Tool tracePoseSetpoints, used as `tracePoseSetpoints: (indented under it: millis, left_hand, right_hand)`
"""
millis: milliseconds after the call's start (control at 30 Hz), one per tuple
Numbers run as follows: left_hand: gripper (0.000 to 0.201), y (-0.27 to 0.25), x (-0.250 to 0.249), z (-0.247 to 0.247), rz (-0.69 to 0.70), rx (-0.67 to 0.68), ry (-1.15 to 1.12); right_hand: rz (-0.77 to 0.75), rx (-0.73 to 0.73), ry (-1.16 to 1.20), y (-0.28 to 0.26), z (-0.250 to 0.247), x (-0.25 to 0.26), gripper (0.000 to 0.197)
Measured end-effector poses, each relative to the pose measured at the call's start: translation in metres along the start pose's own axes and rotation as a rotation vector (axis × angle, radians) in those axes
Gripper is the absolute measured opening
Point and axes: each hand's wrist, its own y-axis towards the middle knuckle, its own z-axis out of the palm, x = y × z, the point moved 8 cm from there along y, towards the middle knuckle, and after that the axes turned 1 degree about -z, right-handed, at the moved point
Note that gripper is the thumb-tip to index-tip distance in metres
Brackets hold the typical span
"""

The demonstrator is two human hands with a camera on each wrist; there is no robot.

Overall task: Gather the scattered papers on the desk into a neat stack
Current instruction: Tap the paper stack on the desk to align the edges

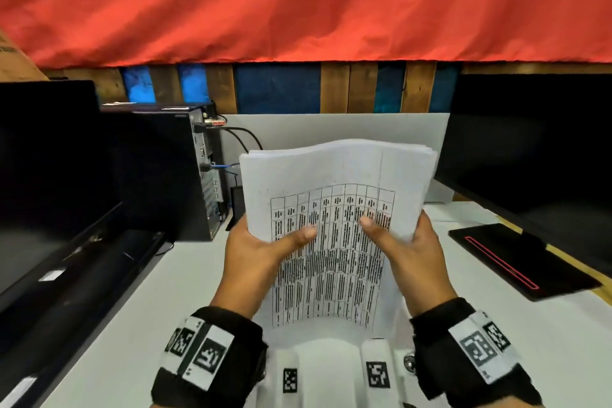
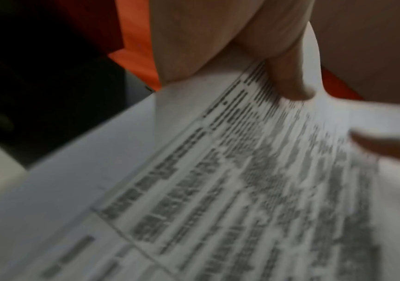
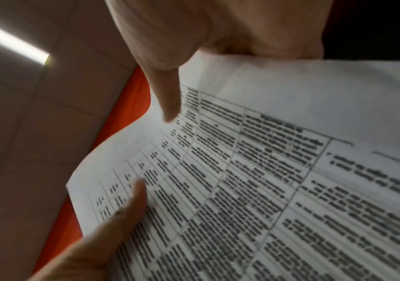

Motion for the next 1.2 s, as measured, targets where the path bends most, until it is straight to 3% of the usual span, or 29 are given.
tracePoseSetpoints:
  millis: [133,233,333,400,500,567,667,767,967,1067,1133,1200]
  left_hand:
    - [0.064,0.004,0.029,-0.013,-0.137,0.077,0.041]
    - [0.046,-0.010,0.063,-0.014,-0.255,0.118,0.124]
    - [0.031,-0.019,0.061,-0.014,-0.195,0.007,0.116]
    - [0.033,-0.019,0.041,-0.013,-0.101,-0.054,0.086]
    - [0.038,-0.015,0.007,-0.011,0.007,-0.054,0.050]
    - [0.041,-0.014,-0.003,-0.014,0.032,-0.053,0.012]
    - [0.041,-0.015,-0.003,-0.027,0.020,-0.073,-0.060]
    - [0.038,-0.014,0.000,-0.038,-0.025,-0.091,-0.195]
    - [0.047,-0.014,-0.010,-0.034,-0.037,0.098,-0.322]
    - [0.043,-0.027,0.016,-0.029,-0.162,0.253,-0.252]
    - [0.050,-0.043,0.042,-0.024,-0.266,0.340,-0.176]
    - [0.039,-0.049,0.054,-0.029,-0.261,0.233,-0.121]
  right_hand:
    - [0.107,0.034,-0.051,-0.001,-0.013,-0.022,0.056]
    - [0.291,0.146,-0.198,-0.017,-0.017,-0.064,0.057]
    - [0.257,0.109,-0.215,-0.023,-0.016,-0.069,0.028]
    - [0.163,0.059,-0.195,-0.020,-0.014,-0.053,0.017]
    - [0.018,0.026,-0.230,-0.018,-0.010,-0.020,0.011]
    - [-0.008,0.063,-0.215,-0.020,-0.010,-0.014,0.021]
    - [0.097,0.198,-0.134,-0.030,-0.012,-0.029,0.036]
    - [0.252,0.334,-0.159,-0.047,-0.011,-0.048,0.031]
    - [0.288,0.256,0.040,-0.049,-0.011,-0.054,0.024]
    - [0.279,0.228,0.079,-0.050,-0.015,-0.055,0.024]
    - [0.264,0.203,0.081,-0.051,-0.018,-0.054,0.019]
    - [0.212,0.185,-0.002,-0.050,-0.019,-0.053,0.017]
